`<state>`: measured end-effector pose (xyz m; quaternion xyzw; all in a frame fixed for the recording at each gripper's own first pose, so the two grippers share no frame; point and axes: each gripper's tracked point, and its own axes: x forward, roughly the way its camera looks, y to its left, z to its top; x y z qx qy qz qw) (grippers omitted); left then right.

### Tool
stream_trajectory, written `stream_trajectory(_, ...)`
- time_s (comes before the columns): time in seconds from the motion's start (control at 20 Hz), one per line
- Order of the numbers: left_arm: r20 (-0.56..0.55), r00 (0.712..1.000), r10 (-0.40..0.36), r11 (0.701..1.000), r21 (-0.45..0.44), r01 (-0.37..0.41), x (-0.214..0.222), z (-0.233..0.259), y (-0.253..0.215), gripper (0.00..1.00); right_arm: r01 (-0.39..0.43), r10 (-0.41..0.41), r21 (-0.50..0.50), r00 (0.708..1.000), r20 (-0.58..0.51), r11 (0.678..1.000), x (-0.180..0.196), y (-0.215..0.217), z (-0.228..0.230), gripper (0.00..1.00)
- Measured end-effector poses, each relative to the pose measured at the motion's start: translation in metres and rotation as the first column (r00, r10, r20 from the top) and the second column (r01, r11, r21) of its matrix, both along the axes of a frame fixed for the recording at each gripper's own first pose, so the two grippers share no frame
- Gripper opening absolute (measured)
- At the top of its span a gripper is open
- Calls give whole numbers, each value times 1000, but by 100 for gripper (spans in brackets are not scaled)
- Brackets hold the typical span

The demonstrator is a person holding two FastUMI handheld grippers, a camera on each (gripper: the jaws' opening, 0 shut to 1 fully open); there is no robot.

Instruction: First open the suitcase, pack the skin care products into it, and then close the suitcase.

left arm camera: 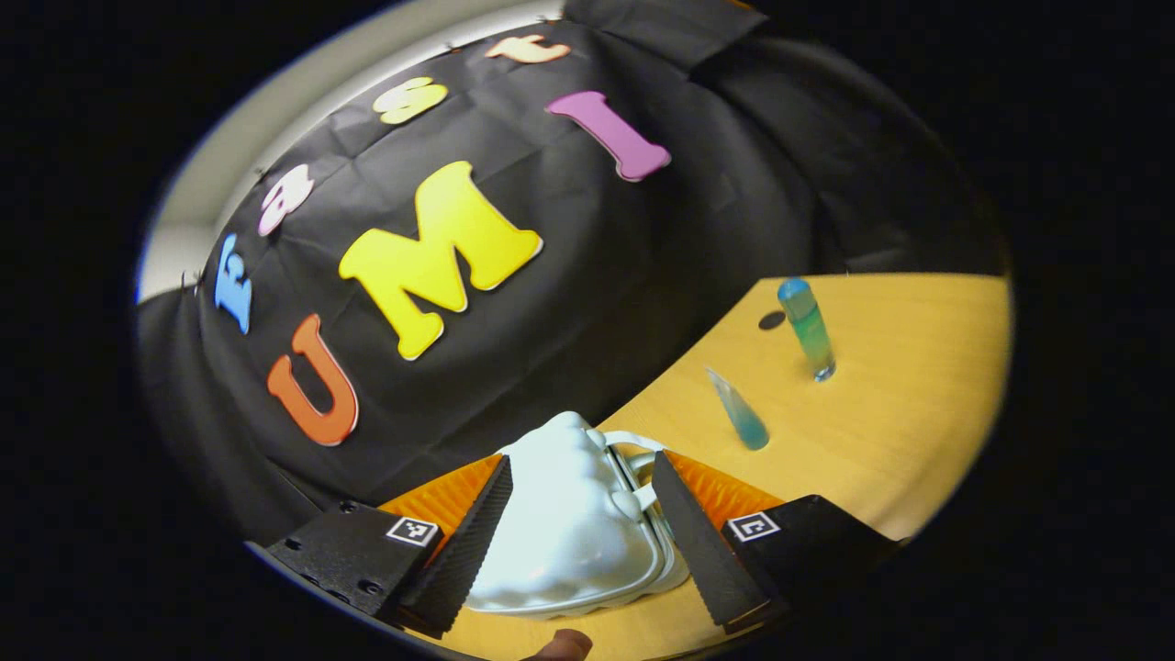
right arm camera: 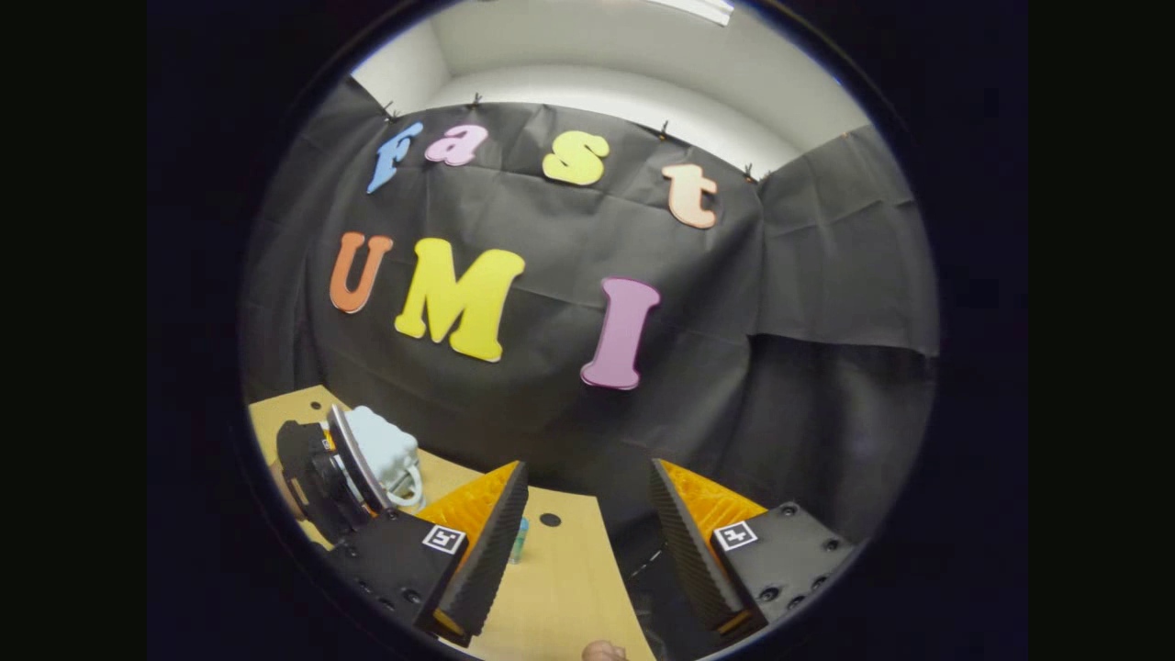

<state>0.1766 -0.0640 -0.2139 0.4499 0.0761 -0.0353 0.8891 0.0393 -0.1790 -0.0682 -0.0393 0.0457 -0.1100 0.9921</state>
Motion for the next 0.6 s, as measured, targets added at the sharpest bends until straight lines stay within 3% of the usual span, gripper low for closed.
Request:
stream_trajectory(0.2,-48,999,24,981,193,-14,27,-40,-4,97,11,-9,42,999,-52,999,14,-33,-34,78)
stream_trajectory(0.4,-78,994,72,905,424,-33,49,-63,4,97,23,-12,117,996,-94,993,21,-58,-61,80)
stream_trajectory(0.6,-114,990,83,858,514,-13,65,-79,4,94,25,-11,127,994,-112,992,24,-78,-79,78)
